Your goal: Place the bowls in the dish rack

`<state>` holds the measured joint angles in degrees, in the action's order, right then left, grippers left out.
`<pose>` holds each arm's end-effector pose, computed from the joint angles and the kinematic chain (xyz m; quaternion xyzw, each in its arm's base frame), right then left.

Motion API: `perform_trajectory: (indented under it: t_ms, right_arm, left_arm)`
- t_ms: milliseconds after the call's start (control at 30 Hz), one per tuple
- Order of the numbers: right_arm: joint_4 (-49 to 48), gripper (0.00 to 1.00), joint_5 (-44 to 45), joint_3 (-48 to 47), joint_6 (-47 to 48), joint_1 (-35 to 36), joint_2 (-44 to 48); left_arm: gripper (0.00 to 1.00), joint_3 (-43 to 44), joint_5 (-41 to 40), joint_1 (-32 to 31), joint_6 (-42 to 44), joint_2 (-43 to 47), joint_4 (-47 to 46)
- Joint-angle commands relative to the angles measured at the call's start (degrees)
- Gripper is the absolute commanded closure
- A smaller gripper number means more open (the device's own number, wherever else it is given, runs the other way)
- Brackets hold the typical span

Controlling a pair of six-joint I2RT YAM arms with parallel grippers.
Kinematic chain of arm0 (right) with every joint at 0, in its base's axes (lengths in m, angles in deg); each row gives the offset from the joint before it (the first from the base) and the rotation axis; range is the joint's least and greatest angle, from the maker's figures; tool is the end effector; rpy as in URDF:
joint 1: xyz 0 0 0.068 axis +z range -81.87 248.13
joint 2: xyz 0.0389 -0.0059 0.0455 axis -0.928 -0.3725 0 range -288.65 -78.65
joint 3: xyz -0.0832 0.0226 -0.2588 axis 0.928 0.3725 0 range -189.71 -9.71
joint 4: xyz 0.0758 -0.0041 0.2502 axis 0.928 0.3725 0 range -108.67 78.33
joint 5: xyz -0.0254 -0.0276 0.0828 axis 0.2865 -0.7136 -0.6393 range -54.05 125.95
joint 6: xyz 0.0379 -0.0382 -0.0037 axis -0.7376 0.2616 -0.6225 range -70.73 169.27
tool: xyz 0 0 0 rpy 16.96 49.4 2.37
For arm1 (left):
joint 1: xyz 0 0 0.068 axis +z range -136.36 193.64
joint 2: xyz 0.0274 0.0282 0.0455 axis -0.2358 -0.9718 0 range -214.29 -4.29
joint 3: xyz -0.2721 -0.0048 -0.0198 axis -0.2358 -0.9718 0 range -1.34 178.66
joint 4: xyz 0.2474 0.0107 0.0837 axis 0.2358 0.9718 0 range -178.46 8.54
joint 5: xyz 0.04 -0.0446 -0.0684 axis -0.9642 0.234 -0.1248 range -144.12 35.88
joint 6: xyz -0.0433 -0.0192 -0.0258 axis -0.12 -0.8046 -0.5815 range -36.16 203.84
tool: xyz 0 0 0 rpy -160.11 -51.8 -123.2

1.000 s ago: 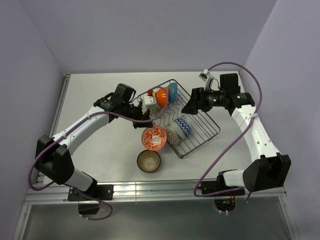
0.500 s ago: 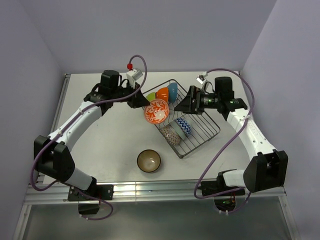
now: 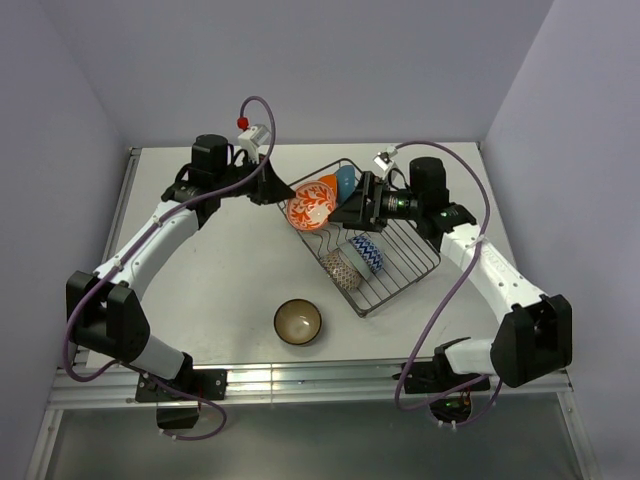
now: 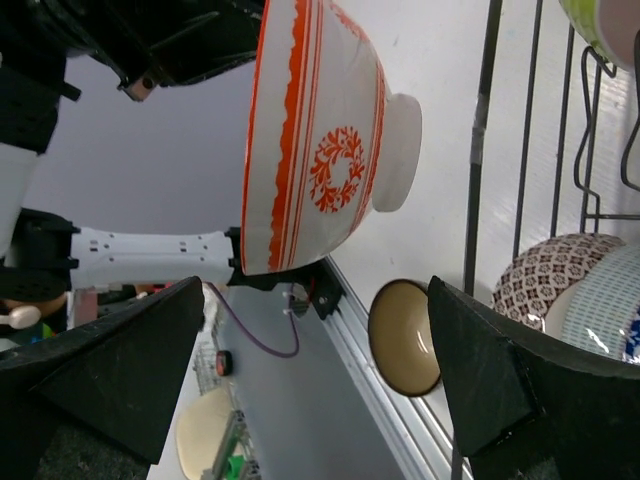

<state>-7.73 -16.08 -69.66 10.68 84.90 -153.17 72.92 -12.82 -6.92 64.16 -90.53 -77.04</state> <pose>0.2679 0.1102 0.3230 -0.0859 0.7906 0.5513 0.2522 0.3168 -0.1441 0.3447 0.1996 0.7806 -0.4535 0.3810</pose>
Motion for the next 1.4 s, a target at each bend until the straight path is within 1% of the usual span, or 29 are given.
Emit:
perform_trajectory:
  t_ms: [0, 233, 500, 733, 767, 800, 867, 900, 967, 1000, 1067, 1100, 1133, 1200, 1233, 1267, 1300, 1367]
  right_arm:
    - [-9.3, 0.00, 1.6, 1.1, -5.6, 0.7, 0.2]
    - [-11.3, 0.00, 1.6, -0.1, -10.6, 1.9, -4.0]
    - [-20.3, 0.00, 0.4, 0.3, -15.7, 2.7, -6.9]
    - [-22.2, 0.00, -2.7, -1.5, -17.4, 3.7, -10.3]
    - [-22.3, 0.02, -3.1, -1.7, -17.6, 3.7, -10.6]
    - [-22.7, 0.09, -3.7, -1.7, -18.2, 3.7, -10.8]
    - [-23.5, 0.19, -4.1, -1.4, -18.5, 3.7, -11.1]
    - [-23.9, 0.28, -4.1, -1.3, -18.5, 3.7, -11.1]
    - [-23.9, 0.37, -4.5, -1.3, -18.3, 3.7, -10.8]
    - [-23.9, 0.46, -4.7, -1.2, -18.0, 3.7, -10.6]
    - [-24.0, 0.59, -4.8, -1.0, -18.0, 3.6, -9.9]
    - [-24.2, 0.77, -4.9, -1.1, -17.4, 3.4, -9.8]
    - [-23.8, 0.86, -4.7, -1.5, -16.8, 3.4, -9.6]
    - [-21.4, 1.00, -4.8, -2.9, -14.6, 3.1, -9.2]
    - [-20.5, 1.00, -4.7, -3.2, -13.9, 2.9, -9.0]
    - [-19.8, 1.00, -4.9, -3.4, -13.4, 2.7, -8.9]
    - [-19.6, 1.00, -5.0, -3.8, -12.7, 2.6, -8.4]
    - [-17.6, 1.00, -5.1, -4.2, -11.1, 2.1, -7.7]
  left_arm:
    - [1.00, 0.3, 1.9, 0.1, -3.3, 0.7, -5.5]
    - [1.00, -0.4, 2.4, 0.3, -4.6, 1.3, -6.5]
    - [1.00, -1.2, 3.3, 0.6, -6.9, 1.7, -8.1]
    - [1.00, -1.1, 3.4, 0.6, -7.6, 1.8, -8.2]
    - [1.00, -1.5, 3.4, 0.6, -7.7, 1.9, -8.6]
    - [1.00, -1.7, 3.6, 0.6, -7.9, 2.0, -8.8]
    - [1.00, -1.9, 3.6, 0.6, -8.2, 2.0, -8.9]
    - [1.00, -1.9, 3.5, 0.6, -8.1, 2.0, -8.6]
    - [1.00, -2.0, 3.4, 0.6, -7.5, 2.2, -8.3]
    - [1.00, -2.1, 3.5, 0.7, -7.3, 2.3, -8.0]
    - [1.00, -2.4, 3.6, 0.7, -6.9, 2.4, -8.0]
    - [1.00, -2.5, 4.1, 0.7, -6.7, 2.6, -7.9]
    - [0.99, -2.5, 4.4, 0.7, -6.5, 2.6, -7.7]
    - [0.98, -2.6, 5.3, 0.7, -6.3, 2.4, -7.4]
    - [0.88, -2.5, 5.7, 0.8, -6.2, 2.3, -6.8]
    - [0.80, -2.5, 6.0, 0.8, -6.0, 2.3, -6.4]
    - [0.67, -2.5, 6.5, 0.8, -5.8, 2.3, -6.2]
    - [0.57, -2.5, 6.8, 1.0, -5.3, 2.7, -5.4]
